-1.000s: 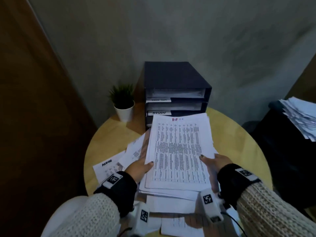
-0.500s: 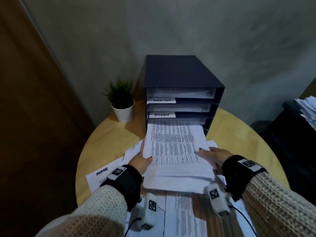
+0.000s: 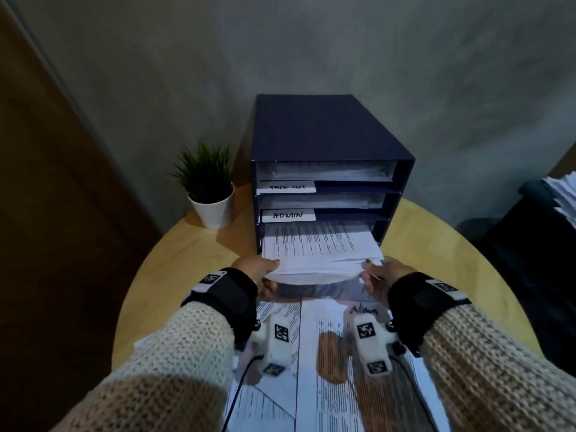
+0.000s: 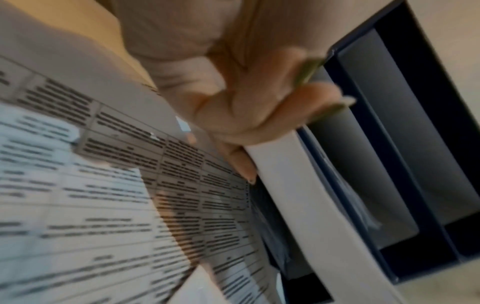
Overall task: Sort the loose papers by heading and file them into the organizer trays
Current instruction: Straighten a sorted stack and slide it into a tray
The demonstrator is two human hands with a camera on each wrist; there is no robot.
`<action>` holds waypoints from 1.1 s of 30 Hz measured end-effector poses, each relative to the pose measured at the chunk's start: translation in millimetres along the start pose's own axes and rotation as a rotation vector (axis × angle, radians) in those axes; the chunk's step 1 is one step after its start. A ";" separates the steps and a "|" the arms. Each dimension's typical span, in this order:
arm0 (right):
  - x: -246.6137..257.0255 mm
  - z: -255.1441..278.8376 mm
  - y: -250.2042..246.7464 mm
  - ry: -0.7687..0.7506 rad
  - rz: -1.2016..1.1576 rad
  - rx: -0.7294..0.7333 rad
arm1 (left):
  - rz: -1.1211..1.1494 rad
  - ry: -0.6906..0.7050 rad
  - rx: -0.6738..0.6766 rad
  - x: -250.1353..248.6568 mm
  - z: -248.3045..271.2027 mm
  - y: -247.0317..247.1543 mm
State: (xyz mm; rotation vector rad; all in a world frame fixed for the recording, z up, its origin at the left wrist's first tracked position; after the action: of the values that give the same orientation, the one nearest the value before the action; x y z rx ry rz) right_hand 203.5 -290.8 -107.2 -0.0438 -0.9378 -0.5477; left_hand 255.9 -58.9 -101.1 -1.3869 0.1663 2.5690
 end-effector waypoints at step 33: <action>1.1 -35.6 48.8 -0.470 1.579 0.006 | -1.253 0.477 -0.155 -13.0 -38.6 32.5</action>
State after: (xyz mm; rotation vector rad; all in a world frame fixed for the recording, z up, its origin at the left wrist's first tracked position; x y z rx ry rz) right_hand 253.5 -258.7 -118.1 -0.8564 -1.0549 0.9693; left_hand 286.2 -100.0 -111.5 -1.4272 -0.6360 1.2305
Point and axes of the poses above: each hand's wrist, its own z-axis away from the middle knuckle, its own y-axis out of the palm, x = y × z, the point moved 3 cm from there along -z, towards the middle knuckle, and after that the axes turned 7 degrees about x, right-handed, at the moved point
